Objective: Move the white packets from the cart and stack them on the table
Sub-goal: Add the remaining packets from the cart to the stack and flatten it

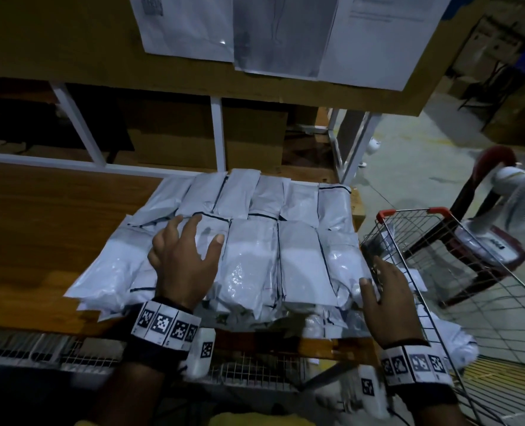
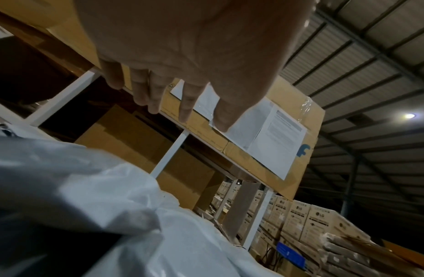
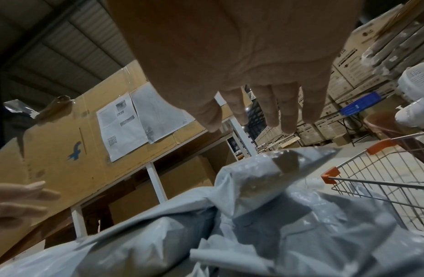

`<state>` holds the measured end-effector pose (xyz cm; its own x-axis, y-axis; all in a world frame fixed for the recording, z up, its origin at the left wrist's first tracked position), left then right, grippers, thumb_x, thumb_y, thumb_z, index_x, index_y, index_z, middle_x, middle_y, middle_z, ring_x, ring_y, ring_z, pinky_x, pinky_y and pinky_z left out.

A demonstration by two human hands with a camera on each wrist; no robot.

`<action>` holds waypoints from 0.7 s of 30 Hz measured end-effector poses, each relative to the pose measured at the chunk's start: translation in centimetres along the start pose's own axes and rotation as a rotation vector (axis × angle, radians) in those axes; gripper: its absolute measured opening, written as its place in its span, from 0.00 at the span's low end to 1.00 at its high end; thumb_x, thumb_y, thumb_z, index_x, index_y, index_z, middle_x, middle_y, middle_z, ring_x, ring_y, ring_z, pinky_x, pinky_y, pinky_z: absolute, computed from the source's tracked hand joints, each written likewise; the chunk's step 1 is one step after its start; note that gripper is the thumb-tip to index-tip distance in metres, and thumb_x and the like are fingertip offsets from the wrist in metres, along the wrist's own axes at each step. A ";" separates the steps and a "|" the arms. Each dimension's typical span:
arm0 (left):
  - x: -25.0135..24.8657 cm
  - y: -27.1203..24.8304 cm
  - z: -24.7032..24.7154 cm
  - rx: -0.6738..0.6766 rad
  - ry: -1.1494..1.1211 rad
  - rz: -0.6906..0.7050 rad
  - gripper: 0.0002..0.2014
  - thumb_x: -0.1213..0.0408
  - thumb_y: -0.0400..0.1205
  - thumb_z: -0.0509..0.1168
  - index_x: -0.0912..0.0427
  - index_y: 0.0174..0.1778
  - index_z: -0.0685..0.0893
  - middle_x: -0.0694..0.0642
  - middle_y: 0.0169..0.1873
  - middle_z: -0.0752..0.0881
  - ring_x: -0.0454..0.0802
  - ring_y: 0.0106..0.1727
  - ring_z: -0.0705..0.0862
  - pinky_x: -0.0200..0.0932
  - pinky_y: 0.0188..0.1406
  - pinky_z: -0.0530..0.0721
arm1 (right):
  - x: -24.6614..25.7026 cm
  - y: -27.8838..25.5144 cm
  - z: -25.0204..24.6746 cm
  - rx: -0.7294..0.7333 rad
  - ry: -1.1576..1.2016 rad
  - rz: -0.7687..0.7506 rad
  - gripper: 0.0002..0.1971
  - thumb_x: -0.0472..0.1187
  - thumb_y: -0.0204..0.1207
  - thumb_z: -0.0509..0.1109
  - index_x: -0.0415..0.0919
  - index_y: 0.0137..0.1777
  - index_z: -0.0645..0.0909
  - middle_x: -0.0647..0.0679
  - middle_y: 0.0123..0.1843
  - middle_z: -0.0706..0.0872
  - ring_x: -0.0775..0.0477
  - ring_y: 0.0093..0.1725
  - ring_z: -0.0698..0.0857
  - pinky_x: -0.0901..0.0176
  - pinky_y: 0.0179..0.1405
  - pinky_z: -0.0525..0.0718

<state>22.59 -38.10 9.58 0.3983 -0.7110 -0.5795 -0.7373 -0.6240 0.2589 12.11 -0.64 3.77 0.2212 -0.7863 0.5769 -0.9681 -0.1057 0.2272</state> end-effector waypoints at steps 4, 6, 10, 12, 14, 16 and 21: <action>-0.7 -1.3 -0.1 0.020 -0.068 0.033 0.30 0.37 0.78 0.60 0.45 0.75 0.78 0.53 0.78 0.72 0.60 0.77 0.65 0.63 0.74 0.65 | -0.5 -1.9 -0.2 0.002 -0.023 0.001 0.33 0.59 0.81 0.54 0.41 0.81 0.71 0.38 0.79 0.74 0.37 0.79 0.71 0.32 0.76 0.72; -1.6 -2.3 -0.1 0.031 -0.083 0.093 0.29 0.38 0.78 0.60 0.46 0.74 0.79 0.53 0.77 0.73 0.59 0.77 0.66 0.62 0.72 0.67 | -0.8 -2.9 -0.4 -0.003 -0.006 -0.009 0.32 0.60 0.81 0.54 0.43 0.81 0.71 0.39 0.77 0.75 0.37 0.78 0.73 0.32 0.73 0.76; -4.3 -4.0 0.6 0.082 -0.111 0.227 0.27 0.41 0.80 0.62 0.44 0.75 0.78 0.51 0.75 0.75 0.58 0.74 0.69 0.62 0.68 0.71 | -1.0 -5.3 -1.9 -0.048 -0.013 0.035 0.26 0.51 0.85 0.61 0.40 0.79 0.72 0.37 0.76 0.75 0.34 0.75 0.75 0.32 0.71 0.77; -6.1 -4.9 1.1 0.121 -0.153 0.272 0.27 0.42 0.79 0.62 0.43 0.75 0.78 0.50 0.74 0.76 0.58 0.74 0.71 0.60 0.68 0.73 | -1.4 -6.7 -3.1 -0.083 -0.019 0.081 0.25 0.46 0.85 0.64 0.38 0.79 0.72 0.35 0.77 0.74 0.34 0.77 0.73 0.34 0.74 0.74; -8.1 -6.1 1.8 0.161 -0.193 0.336 0.27 0.42 0.79 0.62 0.44 0.75 0.78 0.50 0.73 0.78 0.57 0.73 0.72 0.57 0.68 0.74 | -2.2 -8.1 -4.2 -0.100 -0.005 0.107 0.24 0.46 0.85 0.65 0.40 0.79 0.73 0.37 0.79 0.74 0.36 0.79 0.71 0.35 0.77 0.72; -10.4 -7.6 2.4 0.195 -0.227 0.428 0.26 0.43 0.80 0.62 0.46 0.75 0.78 0.50 0.72 0.79 0.56 0.72 0.74 0.57 0.69 0.75 | -3.3 -9.3 -5.2 -0.110 -0.005 0.128 0.24 0.46 0.85 0.64 0.42 0.79 0.73 0.38 0.79 0.74 0.37 0.79 0.71 0.35 0.76 0.73; -16.9 -11.8 4.9 0.253 -0.320 0.586 0.24 0.47 0.81 0.66 0.48 0.73 0.80 0.48 0.69 0.82 0.54 0.69 0.78 0.56 0.67 0.77 | -7.3 -11.7 -8.2 -0.158 -0.043 0.205 0.24 0.44 0.84 0.66 0.38 0.79 0.74 0.37 0.77 0.76 0.37 0.79 0.71 0.39 0.77 0.71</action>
<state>21.89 -17.13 12.57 -0.2531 -0.7523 -0.6082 -0.9006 -0.0465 0.4322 22.79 11.33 3.37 0.0135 -0.8067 0.5908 -0.9609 0.1529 0.2307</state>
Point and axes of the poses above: each hand's wrist, its own y-axis towards the middle knuckle, its own z-axis out of the palm, x = y × z, the point moved 6 cm from there along y, towards the middle knuckle
